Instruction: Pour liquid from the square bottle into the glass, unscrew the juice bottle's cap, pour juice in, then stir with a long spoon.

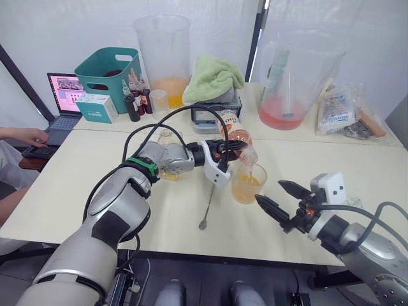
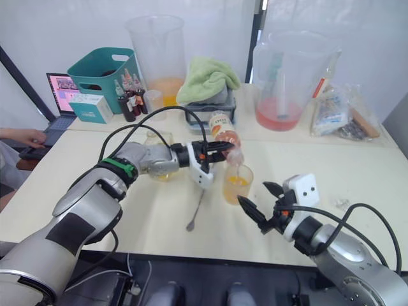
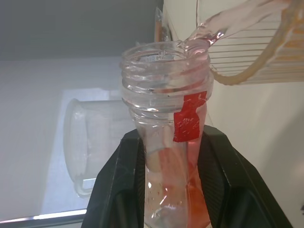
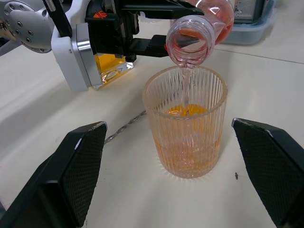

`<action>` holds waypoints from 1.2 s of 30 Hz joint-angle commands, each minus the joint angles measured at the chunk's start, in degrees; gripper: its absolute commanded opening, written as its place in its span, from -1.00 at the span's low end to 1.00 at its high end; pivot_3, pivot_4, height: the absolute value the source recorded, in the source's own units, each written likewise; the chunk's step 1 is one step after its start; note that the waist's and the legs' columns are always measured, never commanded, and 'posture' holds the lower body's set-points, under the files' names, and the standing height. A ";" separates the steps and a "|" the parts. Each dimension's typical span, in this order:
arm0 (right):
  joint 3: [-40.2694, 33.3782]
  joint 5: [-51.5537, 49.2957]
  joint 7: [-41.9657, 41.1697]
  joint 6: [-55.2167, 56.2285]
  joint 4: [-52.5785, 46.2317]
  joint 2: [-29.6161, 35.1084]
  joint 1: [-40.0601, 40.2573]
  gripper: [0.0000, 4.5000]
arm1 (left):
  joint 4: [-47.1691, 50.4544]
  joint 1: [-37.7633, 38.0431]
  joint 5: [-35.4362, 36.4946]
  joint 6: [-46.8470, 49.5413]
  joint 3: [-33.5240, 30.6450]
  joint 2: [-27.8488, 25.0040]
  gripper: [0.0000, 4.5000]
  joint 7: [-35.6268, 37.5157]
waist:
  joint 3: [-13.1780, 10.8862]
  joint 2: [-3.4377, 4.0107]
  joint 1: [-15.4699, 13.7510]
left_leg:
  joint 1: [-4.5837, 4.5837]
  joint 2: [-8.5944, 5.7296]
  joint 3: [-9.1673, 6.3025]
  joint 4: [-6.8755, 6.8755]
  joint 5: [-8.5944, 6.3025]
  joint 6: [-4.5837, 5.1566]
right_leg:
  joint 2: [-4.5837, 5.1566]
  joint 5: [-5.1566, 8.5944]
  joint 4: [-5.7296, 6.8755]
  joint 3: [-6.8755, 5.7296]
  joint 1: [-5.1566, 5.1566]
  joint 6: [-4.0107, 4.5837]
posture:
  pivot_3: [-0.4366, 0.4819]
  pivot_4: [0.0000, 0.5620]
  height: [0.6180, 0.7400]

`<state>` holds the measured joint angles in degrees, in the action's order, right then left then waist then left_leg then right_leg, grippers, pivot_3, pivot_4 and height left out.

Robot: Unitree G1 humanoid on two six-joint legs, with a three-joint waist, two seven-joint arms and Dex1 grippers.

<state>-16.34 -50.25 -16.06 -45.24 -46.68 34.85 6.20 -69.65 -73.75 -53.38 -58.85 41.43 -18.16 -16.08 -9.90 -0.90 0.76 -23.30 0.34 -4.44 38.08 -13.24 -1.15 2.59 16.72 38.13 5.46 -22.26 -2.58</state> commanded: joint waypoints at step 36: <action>7.15 0.80 -23.53 1.45 17.72 5.93 -24.62 0.99 | 74.42 33.33 102.38 104.31 -57.46 -30.13 -0.49 81.02 | 0.02 0.07 2.68 | 0.18 0.19 -0.16 0.05 0.01 0.01 | -0.10 0.01 0.52 -0.11 -0.09 0.01 | -0.05 -0.47 1.00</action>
<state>-8.96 -48.36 -36.79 -44.40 -28.57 39.53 -17.63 1.68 -41.07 46.11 44.02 -11.51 -45.99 64.16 -9.89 -0.83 3.44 -23.12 0.54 -4.60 38.13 -13.23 -1.14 2.49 16.73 38.65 5.36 -22.35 -2.57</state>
